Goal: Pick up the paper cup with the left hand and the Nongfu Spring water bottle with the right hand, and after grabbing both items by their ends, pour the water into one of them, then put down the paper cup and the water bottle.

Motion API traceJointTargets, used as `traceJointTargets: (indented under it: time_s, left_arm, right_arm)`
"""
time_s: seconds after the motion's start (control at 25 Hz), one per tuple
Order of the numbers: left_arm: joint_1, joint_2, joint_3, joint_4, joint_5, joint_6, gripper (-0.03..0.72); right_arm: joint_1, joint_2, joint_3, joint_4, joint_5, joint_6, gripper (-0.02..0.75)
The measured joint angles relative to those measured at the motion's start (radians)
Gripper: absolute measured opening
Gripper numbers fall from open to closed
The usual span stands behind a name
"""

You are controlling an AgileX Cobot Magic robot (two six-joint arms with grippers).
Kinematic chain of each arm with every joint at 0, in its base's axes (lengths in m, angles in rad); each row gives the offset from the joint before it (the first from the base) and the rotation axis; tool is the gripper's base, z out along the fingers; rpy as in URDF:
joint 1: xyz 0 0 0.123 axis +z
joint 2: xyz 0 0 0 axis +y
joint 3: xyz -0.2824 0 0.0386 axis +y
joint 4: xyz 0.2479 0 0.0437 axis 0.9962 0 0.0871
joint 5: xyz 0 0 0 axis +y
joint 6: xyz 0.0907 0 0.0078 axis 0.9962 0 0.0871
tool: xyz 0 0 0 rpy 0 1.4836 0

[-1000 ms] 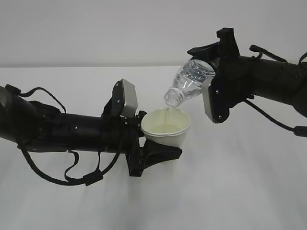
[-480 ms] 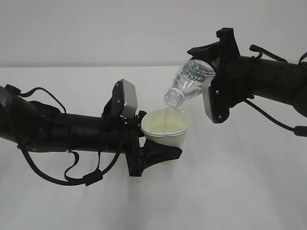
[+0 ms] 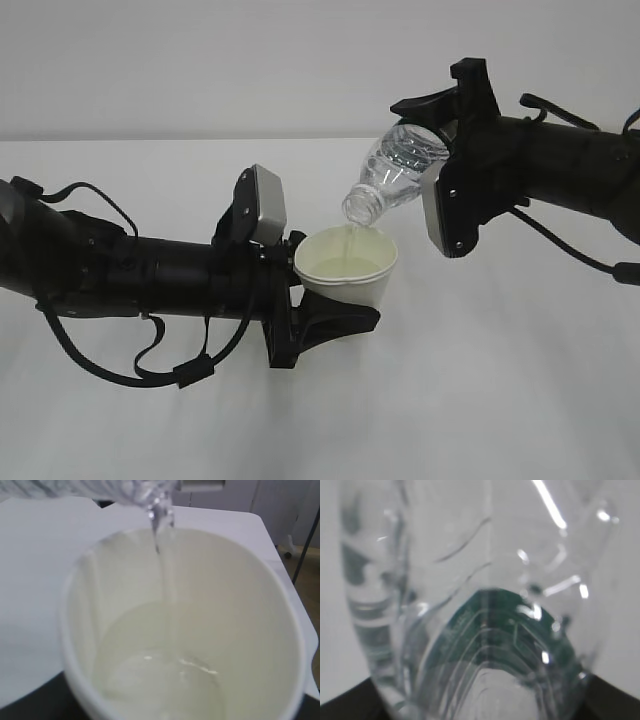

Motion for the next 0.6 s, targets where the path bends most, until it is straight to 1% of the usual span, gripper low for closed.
traceJointTargets:
  time_s: [0.6]
  left_arm:
    - [0.000,0.000,0.000,0.008,-0.002,0.000,0.459]
  right_arm:
    - [0.000,0.000,-0.002,0.000,-0.005,-0.001,0.465]
